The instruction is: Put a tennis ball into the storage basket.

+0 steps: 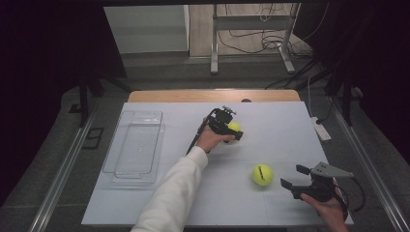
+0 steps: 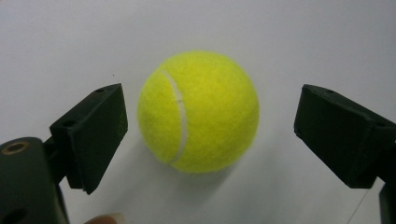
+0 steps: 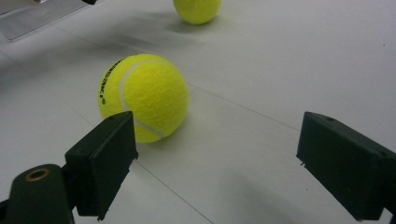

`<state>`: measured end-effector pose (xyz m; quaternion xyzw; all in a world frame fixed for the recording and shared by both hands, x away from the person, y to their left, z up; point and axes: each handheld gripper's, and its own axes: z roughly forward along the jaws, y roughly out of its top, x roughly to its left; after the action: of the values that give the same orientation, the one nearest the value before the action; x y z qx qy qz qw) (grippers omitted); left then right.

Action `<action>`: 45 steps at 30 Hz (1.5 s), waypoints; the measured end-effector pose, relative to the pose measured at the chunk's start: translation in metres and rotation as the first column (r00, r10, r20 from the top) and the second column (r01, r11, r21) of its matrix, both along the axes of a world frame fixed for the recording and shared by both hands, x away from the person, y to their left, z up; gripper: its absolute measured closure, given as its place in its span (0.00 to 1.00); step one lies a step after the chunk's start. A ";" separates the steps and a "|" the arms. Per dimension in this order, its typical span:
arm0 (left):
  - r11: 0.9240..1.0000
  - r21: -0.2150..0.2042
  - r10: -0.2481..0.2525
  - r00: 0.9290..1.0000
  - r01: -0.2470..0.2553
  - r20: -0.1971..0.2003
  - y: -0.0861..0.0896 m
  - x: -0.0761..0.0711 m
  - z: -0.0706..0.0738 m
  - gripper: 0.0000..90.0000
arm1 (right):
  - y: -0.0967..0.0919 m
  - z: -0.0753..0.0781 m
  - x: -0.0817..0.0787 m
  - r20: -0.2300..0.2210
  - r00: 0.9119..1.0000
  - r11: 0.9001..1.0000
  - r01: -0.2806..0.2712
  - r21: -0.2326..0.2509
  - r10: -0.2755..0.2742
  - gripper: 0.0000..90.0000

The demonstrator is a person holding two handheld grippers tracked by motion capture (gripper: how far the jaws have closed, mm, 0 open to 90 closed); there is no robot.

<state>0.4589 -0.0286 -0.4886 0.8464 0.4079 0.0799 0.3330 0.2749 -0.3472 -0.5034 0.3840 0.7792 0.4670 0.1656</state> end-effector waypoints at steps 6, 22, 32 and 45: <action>1.000 0.019 0.003 1.000 -0.002 -0.005 -0.004 0.004 -0.005 0.12 | -0.001 0.000 0.000 0.003 1.000 1.000 0.005 0.000 -0.005 0.14; 0.997 0.061 0.051 0.998 -0.049 -0.029 -0.008 0.007 -0.013 0.28 | 0.000 0.000 0.000 -0.002 1.000 1.000 0.001 -0.003 -0.001 0.13; 0.997 0.067 0.049 0.998 -0.047 -0.029 -0.006 0.006 -0.011 0.30 | -0.001 0.000 0.000 -0.003 1.000 1.000 0.002 -0.004 -0.002 0.13; 1.000 0.013 0.014 1.000 -0.013 -0.008 -0.001 -0.004 0.000 0.30 | -0.001 0.000 0.000 0.000 1.000 1.000 0.003 -0.006 -0.003 0.13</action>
<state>0.4549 -0.0294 -0.4882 0.8461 0.4144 0.0815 0.3252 0.2746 -0.3478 -0.5038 0.3845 0.7801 0.4644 0.1674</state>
